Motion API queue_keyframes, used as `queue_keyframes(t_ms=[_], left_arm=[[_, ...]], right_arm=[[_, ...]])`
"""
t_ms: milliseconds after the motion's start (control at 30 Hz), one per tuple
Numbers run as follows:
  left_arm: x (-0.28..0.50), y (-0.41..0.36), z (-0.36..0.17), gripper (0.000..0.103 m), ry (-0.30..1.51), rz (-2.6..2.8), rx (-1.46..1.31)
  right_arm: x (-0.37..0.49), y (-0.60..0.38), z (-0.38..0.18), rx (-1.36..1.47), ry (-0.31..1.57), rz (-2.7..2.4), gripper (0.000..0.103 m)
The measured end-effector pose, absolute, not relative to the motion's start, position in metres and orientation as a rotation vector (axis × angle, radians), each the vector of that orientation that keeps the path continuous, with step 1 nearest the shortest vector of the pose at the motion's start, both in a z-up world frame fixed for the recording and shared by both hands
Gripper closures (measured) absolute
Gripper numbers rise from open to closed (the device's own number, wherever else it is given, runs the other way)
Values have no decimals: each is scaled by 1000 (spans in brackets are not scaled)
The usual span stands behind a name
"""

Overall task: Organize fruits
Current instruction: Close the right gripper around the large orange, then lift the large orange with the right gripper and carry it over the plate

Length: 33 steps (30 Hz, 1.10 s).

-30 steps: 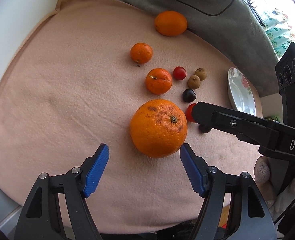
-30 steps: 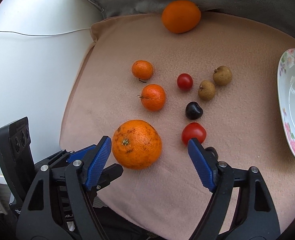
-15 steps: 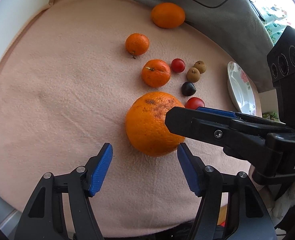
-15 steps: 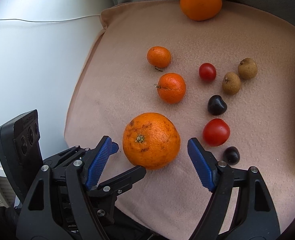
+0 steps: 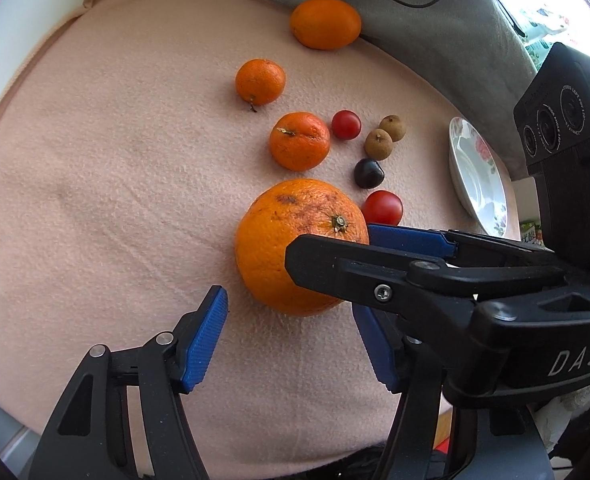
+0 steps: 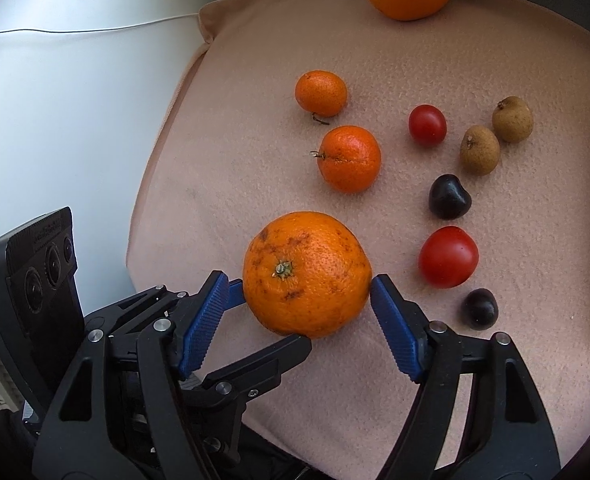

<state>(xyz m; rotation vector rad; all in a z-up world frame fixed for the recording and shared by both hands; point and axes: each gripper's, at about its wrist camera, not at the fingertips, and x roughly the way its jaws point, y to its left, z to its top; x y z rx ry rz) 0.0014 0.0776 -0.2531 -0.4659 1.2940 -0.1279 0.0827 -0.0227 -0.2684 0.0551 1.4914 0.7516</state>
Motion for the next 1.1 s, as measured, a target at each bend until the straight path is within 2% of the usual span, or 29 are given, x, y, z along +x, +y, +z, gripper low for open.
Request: queue_keyframes(t_ms=[600, 1100], left_arm=[[6, 74, -259, 47, 1282, -188, -478], [18, 37, -233, 50, 1231, -227, -366]], right_arm=[[85, -19, -280, 41, 1483, 764, 29], [79, -47, -243, 33, 1380, 740, 30]])
